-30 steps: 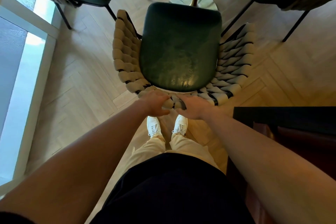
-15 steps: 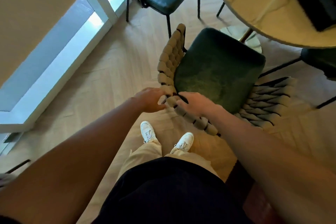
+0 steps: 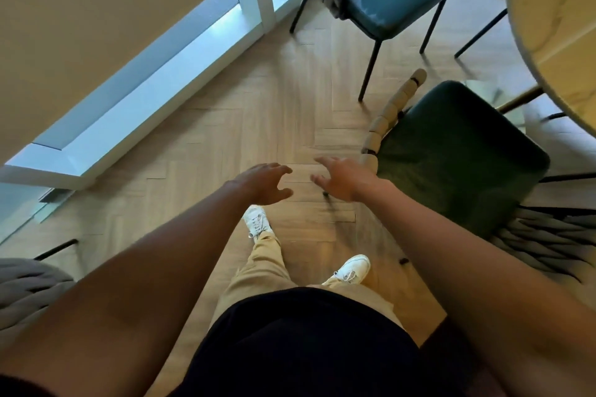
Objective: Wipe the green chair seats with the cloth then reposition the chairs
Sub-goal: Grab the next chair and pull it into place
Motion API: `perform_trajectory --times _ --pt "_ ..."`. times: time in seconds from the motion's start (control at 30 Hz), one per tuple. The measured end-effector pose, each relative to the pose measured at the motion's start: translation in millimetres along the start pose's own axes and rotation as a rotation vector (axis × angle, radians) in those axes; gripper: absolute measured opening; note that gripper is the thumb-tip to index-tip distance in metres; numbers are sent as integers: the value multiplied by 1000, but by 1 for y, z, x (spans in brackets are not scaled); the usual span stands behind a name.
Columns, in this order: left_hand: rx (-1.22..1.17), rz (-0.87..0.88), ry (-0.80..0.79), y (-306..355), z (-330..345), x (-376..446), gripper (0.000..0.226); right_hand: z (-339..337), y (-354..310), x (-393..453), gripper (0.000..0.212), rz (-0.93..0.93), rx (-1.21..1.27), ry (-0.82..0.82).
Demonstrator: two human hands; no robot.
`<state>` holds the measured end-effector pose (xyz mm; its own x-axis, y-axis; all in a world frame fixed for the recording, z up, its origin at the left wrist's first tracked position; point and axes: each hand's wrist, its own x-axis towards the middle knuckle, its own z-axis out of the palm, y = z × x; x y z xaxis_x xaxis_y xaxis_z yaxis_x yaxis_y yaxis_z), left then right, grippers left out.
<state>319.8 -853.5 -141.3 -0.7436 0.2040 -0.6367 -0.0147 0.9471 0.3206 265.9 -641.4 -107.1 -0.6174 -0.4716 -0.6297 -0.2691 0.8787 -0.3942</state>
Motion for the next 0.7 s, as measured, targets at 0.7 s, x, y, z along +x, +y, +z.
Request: perform_trajectory --times 0.7 --pt "82 59 137 -187 -181 68 63 -110 -140 164 66 149 88 115"
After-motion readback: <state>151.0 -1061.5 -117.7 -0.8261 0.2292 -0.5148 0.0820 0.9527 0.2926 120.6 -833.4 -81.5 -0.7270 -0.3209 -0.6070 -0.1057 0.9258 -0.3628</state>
